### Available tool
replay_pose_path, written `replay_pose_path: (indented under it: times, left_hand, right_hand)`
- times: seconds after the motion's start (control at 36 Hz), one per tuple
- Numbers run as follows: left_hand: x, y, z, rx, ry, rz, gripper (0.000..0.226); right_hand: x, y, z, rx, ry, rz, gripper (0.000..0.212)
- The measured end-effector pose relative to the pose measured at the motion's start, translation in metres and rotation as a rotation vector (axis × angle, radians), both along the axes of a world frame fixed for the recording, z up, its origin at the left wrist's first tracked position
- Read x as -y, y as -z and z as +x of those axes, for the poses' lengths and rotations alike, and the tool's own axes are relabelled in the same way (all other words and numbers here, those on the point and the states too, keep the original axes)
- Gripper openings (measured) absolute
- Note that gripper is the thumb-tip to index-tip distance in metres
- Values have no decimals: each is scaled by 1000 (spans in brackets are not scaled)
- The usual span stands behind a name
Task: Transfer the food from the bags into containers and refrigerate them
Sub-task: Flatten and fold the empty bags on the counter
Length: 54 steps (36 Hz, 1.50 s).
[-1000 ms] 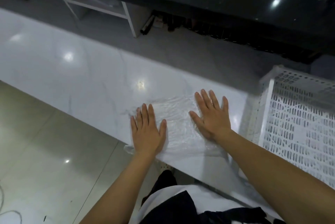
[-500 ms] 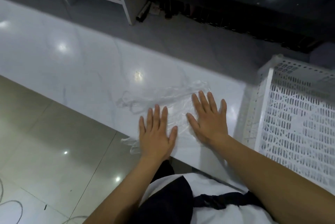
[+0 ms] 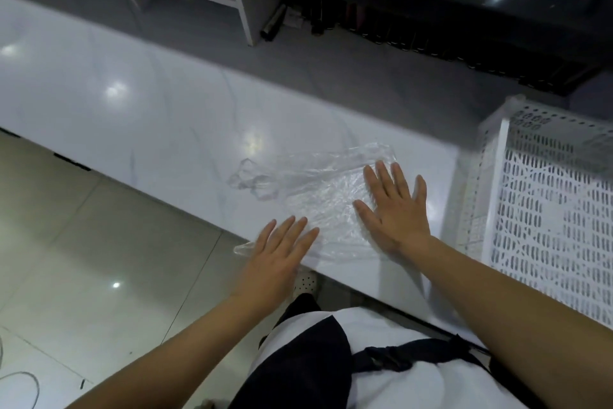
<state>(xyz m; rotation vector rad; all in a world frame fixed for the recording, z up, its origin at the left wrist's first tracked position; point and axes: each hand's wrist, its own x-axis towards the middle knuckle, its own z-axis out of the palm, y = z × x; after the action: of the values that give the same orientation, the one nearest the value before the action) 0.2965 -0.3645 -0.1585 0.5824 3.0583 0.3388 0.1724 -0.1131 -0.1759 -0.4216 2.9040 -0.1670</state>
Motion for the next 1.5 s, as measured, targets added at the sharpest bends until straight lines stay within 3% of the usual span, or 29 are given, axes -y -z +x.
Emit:
replay_pose_path:
  times: [0.22,0.36,0.44,0.53,0.61,0.75,0.89,0.94,1.06,1.11,1.17,1.22,1.31,1.36,1.5]
  left_hand:
    - [24,-13,-16,18,152,122,54]
    - [28,-23,-23,74,154,267,21]
    - [25,-30,-30,66,131,313,10]
    - [26,-38,-37,177,-14,380,15]
    - [35,-44,-46,249,-35,436,11]
    - [53,-59,-71,452,-113,620,10]
    - [70,-68,-99,610,-277,889,16]
    - [73,-69,-111,646,-338,915,17]
    - [78,-67,-132,694,-428,870,19]
    - [77,-66,-139,625,-437,779,19]
    - [74,-70,-143,401,-394,483,13]
    - [67,-74,-143,66,-352,238,22]
    - [34,-82,-131,-207,-195,299,32]
    - [5,-74,-122,-115,-110,271,42]
    - [-35,-24,-120,267,-122,-35,58]
  right_hand:
    - [-1,-1,-6,54,12,-20,70]
    - [0,-7,-12,102,18,-9,72]
    - [1,-17,-17,176,12,-3,73]
    - [-1,-35,-16,206,25,-74,68]
    - [-7,-59,-9,297,59,-203,69]
    - [-20,-100,-2,640,206,-607,95]
    - [-28,-112,0,668,253,-909,49]
    - [-27,-105,-1,608,322,-968,43]
    - [-9,-91,-8,425,516,-1000,27]
    - [1,-86,-14,338,617,-975,15]
    - [9,-80,-21,304,680,-946,7]
    - [15,-75,-26,276,711,-887,2]
    - [24,-71,-30,210,730,-762,4]
    - [28,-66,-31,176,736,-679,9]
    - [36,-62,-31,109,673,-420,14]
